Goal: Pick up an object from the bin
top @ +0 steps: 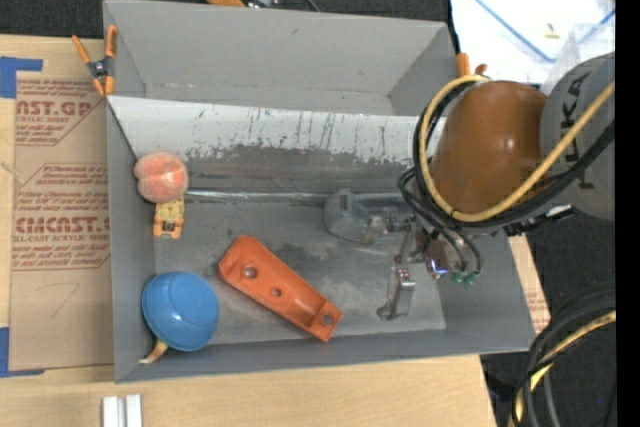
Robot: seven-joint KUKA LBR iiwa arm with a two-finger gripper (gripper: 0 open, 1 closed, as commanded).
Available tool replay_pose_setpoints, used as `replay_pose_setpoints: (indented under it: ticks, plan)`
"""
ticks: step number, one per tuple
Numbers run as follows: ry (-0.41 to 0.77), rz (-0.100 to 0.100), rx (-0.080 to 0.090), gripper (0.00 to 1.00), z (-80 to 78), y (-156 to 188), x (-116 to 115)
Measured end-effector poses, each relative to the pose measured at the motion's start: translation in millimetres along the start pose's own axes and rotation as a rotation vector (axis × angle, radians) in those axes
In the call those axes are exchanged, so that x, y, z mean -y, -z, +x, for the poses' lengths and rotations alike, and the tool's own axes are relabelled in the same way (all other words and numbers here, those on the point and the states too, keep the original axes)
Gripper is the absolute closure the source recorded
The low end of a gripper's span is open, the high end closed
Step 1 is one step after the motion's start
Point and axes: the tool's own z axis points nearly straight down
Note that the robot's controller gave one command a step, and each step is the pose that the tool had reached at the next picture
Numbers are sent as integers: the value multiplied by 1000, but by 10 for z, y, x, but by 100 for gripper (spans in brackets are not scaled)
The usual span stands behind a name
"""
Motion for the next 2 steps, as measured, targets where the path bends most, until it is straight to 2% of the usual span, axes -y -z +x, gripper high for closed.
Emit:
replay_pose_setpoints:
  ticks: [1, 2]
  plan:
    - [0, 0, 0, 0, 0, 0, 0]
    - [-52, -2, -4, 0, 0, -402, -376]
